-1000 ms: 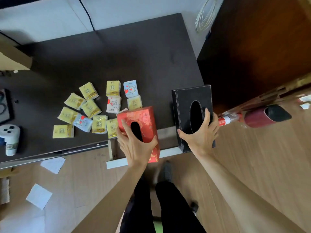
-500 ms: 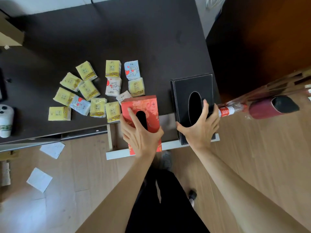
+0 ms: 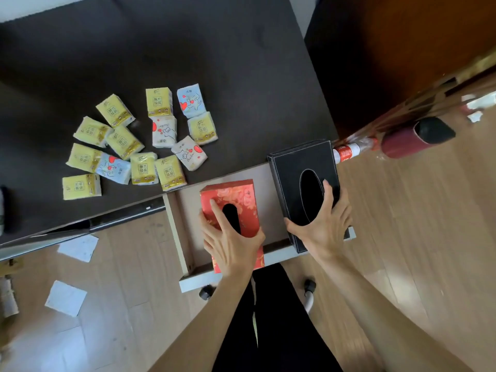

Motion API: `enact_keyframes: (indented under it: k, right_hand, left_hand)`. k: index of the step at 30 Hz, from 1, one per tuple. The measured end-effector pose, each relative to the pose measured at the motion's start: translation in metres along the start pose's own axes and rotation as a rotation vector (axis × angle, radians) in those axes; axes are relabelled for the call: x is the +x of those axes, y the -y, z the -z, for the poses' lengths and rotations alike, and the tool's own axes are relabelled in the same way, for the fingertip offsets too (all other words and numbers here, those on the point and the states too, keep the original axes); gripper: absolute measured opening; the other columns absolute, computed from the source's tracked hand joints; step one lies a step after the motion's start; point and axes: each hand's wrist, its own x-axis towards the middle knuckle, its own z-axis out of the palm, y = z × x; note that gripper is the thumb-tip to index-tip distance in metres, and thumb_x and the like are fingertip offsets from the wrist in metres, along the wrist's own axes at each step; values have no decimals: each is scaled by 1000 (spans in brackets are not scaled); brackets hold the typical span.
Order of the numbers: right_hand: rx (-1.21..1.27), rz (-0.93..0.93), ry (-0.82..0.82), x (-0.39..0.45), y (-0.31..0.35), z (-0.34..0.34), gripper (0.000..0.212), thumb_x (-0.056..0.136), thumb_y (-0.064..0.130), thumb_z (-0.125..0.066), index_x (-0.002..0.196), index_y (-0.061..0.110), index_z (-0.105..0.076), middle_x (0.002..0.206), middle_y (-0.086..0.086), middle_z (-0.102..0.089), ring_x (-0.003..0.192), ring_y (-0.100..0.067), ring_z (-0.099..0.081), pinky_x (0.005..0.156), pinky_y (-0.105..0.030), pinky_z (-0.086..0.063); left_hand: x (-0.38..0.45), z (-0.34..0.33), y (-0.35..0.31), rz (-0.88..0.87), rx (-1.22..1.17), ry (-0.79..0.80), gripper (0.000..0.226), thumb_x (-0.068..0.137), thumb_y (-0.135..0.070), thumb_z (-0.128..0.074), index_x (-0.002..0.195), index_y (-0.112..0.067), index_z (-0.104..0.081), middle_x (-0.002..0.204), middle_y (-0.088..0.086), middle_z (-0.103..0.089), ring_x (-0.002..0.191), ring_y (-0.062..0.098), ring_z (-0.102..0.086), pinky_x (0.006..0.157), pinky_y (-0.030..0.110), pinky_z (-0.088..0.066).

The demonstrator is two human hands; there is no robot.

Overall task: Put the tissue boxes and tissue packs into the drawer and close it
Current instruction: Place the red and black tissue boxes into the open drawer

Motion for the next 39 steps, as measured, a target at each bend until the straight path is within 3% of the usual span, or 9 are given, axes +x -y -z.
enact_keyframes:
  k: [9,21,26,31,39]
  right_hand:
    - [-76,-45,98,-6,-9,-4,135,48,68,-88,158,24,-22,156,-20,-27,137,-44,-35,111,-62,-32]
    - [-113,-63,144,12,-17,-32,134,46,67,-89,155,23,-25,157,-22,-28,136,-43,-36,109,-61,-35]
    - [-139,-46,129,12,-18,-42,131,50,63,-92,155,18,-28,160,-22,-22,142,-41,-24,114,-62,-30]
    - [-166,-46,172,6,-19,-47,117,65,60,-87,154,8,-33,164,-20,-26,145,-40,-33,118,-57,-32]
    - [-147,-52,174,2,-30,-40,114,65,73,-77,153,15,-34,166,-9,-26,137,-31,-39,109,-51,-43]
  left_hand:
    - [6,-19,2,191,7,170,130,62,-58,-79,154,-30,8,157,14,-5,141,38,-17,111,57,-21]
    - [32,-61,2,226,13,187,132,59,-57,-80,153,-30,8,157,13,-3,142,37,-15,111,59,-23]
    - [29,-75,-2,236,38,169,130,61,-59,-80,154,-30,7,158,13,-4,141,36,-16,110,58,-26]
    - [31,-70,8,194,-44,154,122,68,-59,-78,155,-28,3,157,8,-11,139,34,-22,108,57,-33]
    - [43,-59,20,200,-220,198,107,83,-47,-72,155,-36,7,155,1,-25,131,30,-45,103,54,-43]
